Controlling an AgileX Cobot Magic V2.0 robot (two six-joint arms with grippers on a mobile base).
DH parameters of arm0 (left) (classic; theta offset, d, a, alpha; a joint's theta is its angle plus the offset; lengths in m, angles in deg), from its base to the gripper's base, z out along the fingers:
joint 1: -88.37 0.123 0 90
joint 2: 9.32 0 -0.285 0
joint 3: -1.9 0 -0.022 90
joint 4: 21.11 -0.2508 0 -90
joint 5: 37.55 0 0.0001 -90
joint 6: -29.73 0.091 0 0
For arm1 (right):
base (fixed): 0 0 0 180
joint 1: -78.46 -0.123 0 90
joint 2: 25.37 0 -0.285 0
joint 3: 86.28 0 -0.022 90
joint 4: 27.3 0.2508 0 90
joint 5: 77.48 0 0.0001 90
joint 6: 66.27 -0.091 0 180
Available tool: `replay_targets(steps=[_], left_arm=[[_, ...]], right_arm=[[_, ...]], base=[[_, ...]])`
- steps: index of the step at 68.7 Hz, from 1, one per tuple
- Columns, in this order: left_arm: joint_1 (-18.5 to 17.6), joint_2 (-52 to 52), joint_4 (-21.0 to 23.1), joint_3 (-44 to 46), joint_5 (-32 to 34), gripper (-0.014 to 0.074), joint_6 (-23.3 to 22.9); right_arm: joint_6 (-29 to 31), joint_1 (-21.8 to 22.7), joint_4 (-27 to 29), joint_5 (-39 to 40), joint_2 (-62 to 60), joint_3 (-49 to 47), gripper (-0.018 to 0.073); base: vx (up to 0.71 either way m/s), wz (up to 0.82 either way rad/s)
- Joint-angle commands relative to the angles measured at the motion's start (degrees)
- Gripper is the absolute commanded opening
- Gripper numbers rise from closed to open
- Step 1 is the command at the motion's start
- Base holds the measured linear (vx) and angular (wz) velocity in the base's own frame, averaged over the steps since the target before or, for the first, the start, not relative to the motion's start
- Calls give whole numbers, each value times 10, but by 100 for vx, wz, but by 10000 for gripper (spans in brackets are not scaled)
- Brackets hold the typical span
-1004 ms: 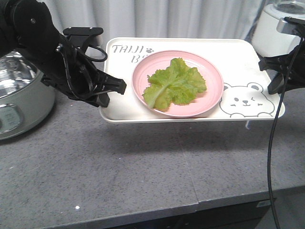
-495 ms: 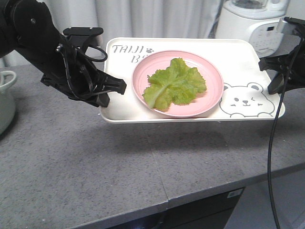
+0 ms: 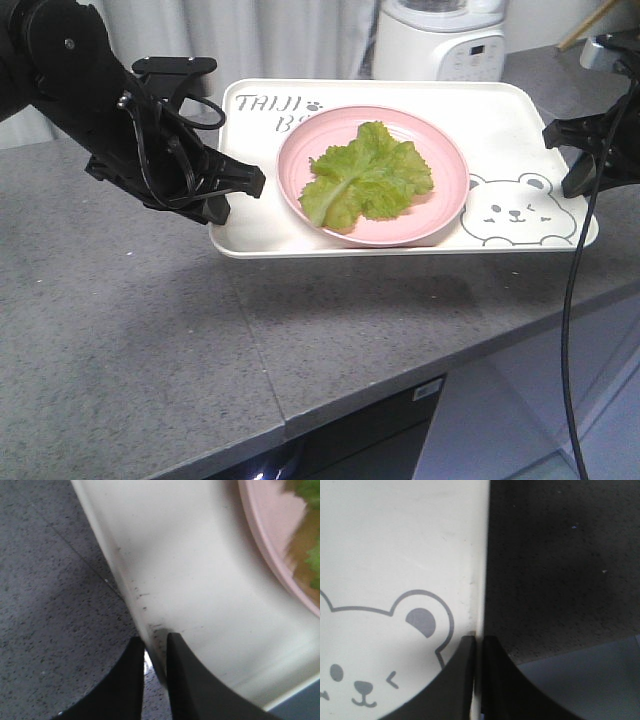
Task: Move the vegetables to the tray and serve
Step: 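Hold the tray level with both grippers while the base turns away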
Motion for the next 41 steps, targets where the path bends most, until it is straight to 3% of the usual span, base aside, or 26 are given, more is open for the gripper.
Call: replay_targets(steps=[1, 41], left_arm=[[-13, 31, 37, 17, 39, -6, 21], [-13, 31, 37, 17, 39, -6, 21]], right_arm=[[2, -3, 47, -14, -31, -16, -6], [3, -3, 47, -14, -31, -16, -6]], base=[[0, -28], [0, -31]])
